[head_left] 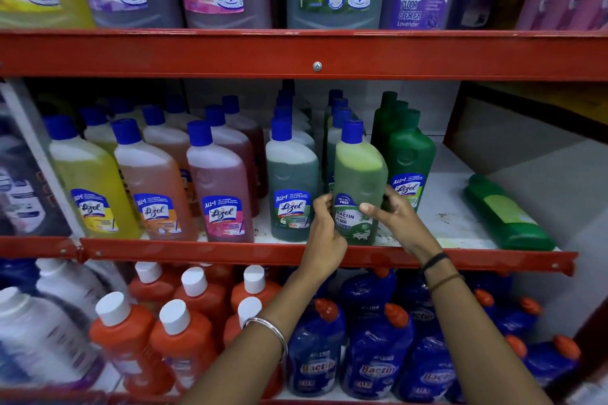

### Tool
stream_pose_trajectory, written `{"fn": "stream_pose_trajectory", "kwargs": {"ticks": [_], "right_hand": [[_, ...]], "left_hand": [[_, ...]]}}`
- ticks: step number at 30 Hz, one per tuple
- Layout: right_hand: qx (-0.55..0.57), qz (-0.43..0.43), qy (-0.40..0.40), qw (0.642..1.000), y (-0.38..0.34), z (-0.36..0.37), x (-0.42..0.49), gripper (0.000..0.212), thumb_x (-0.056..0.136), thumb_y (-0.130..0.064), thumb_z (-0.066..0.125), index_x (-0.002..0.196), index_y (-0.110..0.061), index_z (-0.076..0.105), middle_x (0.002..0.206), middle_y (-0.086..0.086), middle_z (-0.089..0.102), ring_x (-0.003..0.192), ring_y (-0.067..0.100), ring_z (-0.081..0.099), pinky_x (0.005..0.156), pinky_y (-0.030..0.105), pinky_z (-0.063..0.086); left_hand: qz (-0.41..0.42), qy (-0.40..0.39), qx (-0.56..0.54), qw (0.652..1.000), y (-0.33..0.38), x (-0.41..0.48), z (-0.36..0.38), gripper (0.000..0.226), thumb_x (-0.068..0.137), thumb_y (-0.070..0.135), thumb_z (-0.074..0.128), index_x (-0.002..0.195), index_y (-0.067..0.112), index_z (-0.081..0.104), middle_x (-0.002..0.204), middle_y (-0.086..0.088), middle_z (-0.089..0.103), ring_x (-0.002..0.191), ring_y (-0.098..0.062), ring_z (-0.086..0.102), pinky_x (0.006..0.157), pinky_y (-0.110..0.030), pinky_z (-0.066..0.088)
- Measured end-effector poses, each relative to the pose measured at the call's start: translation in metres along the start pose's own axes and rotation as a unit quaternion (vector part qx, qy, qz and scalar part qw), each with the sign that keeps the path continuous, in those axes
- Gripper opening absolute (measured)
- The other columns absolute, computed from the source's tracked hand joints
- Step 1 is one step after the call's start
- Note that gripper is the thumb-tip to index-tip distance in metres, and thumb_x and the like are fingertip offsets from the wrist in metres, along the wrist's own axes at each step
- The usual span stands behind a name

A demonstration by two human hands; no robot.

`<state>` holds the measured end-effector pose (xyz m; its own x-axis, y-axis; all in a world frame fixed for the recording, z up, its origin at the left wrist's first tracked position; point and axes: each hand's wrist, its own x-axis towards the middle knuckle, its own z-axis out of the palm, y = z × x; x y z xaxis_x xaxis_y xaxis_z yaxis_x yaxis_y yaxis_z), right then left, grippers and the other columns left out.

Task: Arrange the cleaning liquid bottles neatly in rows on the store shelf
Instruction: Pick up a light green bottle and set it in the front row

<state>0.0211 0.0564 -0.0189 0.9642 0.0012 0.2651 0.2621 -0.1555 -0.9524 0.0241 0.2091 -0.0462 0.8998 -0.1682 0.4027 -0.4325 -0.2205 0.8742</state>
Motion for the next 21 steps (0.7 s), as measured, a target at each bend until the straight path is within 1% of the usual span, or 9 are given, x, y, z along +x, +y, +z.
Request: {"fn": "stream_pose_trajectory", "kwargs": {"ticks": [4, 6, 8, 11, 12, 14, 16, 18, 21], "right_hand": [[-0.017, -0.020, -0.006, 1.000, -0.004, -0.004, 0.004, 0.040, 0.083, -0.005, 0.064, 0.118, -0.019, 0.053, 0.108, 0.002, 0.068, 0.094, 0.006, 0.069, 0.075, 0.022, 0.057], [-0.029, -0.030, 0.006, 0.999, -0.003, -0.003, 0.004, 0.039, 0.081, -0.007, 0.066, 0.117, -0.016, 0.053, 0.109, 0.005, 0.068, 0.092, 0.006, 0.069, 0.074, 0.023, 0.058], [-0.090, -0.039, 0.017, 0.995, -0.004, -0.004, 0.001, 0.043, 0.080, -0.018, 0.069, 0.120, -0.016, 0.054, 0.108, 0.003, 0.068, 0.092, 0.007, 0.068, 0.079, 0.027, 0.059], [-0.165, -0.052, 0.052, 0.984, -0.010, -0.020, -0.009, 0.052, 0.078, -0.029, 0.071, 0.125, -0.016, 0.053, 0.101, 0.001, 0.068, 0.089, 0.006, 0.065, 0.076, 0.011, 0.053], [-0.167, -0.059, 0.074, 0.981, -0.013, -0.030, -0.012, 0.051, 0.079, -0.030, 0.070, 0.125, -0.016, 0.053, 0.096, 0.000, 0.068, 0.086, 0.005, 0.065, 0.071, 0.007, 0.050], [-0.181, -0.075, 0.134, 0.971, -0.020, -0.058, -0.019, 0.044, 0.081, -0.031, 0.068, 0.120, -0.014, 0.055, 0.087, 0.000, 0.068, 0.080, 0.009, 0.065, 0.067, 0.010, 0.050], [-0.220, -0.074, 0.232, 0.945, -0.019, -0.099, -0.024, 0.035, 0.083, -0.027, 0.066, 0.111, -0.008, 0.059, 0.082, 0.007, 0.068, 0.078, 0.018, 0.065, 0.071, 0.025, 0.052], [-0.285, -0.030, 0.316, 0.904, -0.012, -0.142, -0.026, 0.026, 0.083, -0.020, 0.064, 0.100, -0.001, 0.063, 0.088, 0.018, 0.069, 0.085, 0.031, 0.065, 0.076, 0.033, 0.049], [-0.390, 0.134, 0.314, 0.855, 0.003, -0.200, -0.023, 0.033, 0.083, -0.024, 0.059, 0.098, 0.005, 0.060, 0.106, 0.031, 0.064, 0.097, 0.042, 0.059, 0.084, 0.040, 0.046]], "left_hand": [[0.002, 0.022, 0.005, 1.000, -0.003, -0.007, 0.005, 0.064, 0.077, -0.015, 0.046, 0.130, 0.015, 0.025, 0.128, -0.007, 0.047, 0.112, -0.010, 0.051, 0.084, -0.001, 0.041], [0.007, 0.023, 0.003, 1.000, 0.000, -0.012, 0.008, 0.069, 0.076, -0.017, 0.043, 0.134, 0.016, 0.023, 0.133, -0.008, 0.043, 0.116, -0.011, 0.049, 0.086, -0.003, 0.041], [0.033, 0.071, 0.017, 0.997, 0.008, -0.019, 0.013, 0.067, 0.076, -0.018, 0.038, 0.133, 0.015, 0.027, 0.139, -0.008, 0.038, 0.126, -0.013, 0.043, 0.096, -0.008, 0.038], [0.163, 0.163, 0.047, 0.972, 0.032, -0.030, 0.028, 0.049, 0.076, -0.018, 0.035, 0.120, 0.003, 0.046, 0.134, -0.009, 0.043, 0.127, -0.005, 0.039, 0.105, -0.010, 0.029], [0.202, 0.159, 0.054, 0.965, 0.040, -0.030, 0.034, 0.044, 0.077, -0.015, 0.035, 0.115, 0.002, 0.050, 0.129, -0.011, 0.048, 0.123, -0.007, 0.042, 0.104, -0.012, 0.031], [0.247, 0.117, 0.062, 0.960, 0.052, -0.024, 0.050, 0.036, 0.078, -0.009, 0.036, 0.107, 0.003, 0.054, 0.118, -0.013, 0.054, 0.116, -0.013, 0.048, 0.101, -0.015, 0.035], [0.235, 0.070, 0.050, 0.968, 0.062, -0.011, 0.079, 0.031, 0.080, -0.006, 0.039, 0.105, 0.005, 0.053, 0.111, -0.009, 0.054, 0.108, -0.017, 0.051, 0.095, -0.019, 0.040], [0.177, 0.026, 0.042, 0.983, 0.066, 0.004, 0.110, 0.029, 0.082, -0.002, 0.043, 0.107, 0.007, 0.051, 0.108, -0.003, 0.050, 0.103, -0.018, 0.050, 0.090, -0.023, 0.040], [0.046, -0.072, 0.025, 0.996, 0.066, 0.034, 0.165, 0.030, 0.085, 0.004, 0.049, 0.114, 0.005, 0.045, 0.119, -0.012, 0.048, 0.109, -0.024, 0.051, 0.095, -0.030, 0.041]]}}
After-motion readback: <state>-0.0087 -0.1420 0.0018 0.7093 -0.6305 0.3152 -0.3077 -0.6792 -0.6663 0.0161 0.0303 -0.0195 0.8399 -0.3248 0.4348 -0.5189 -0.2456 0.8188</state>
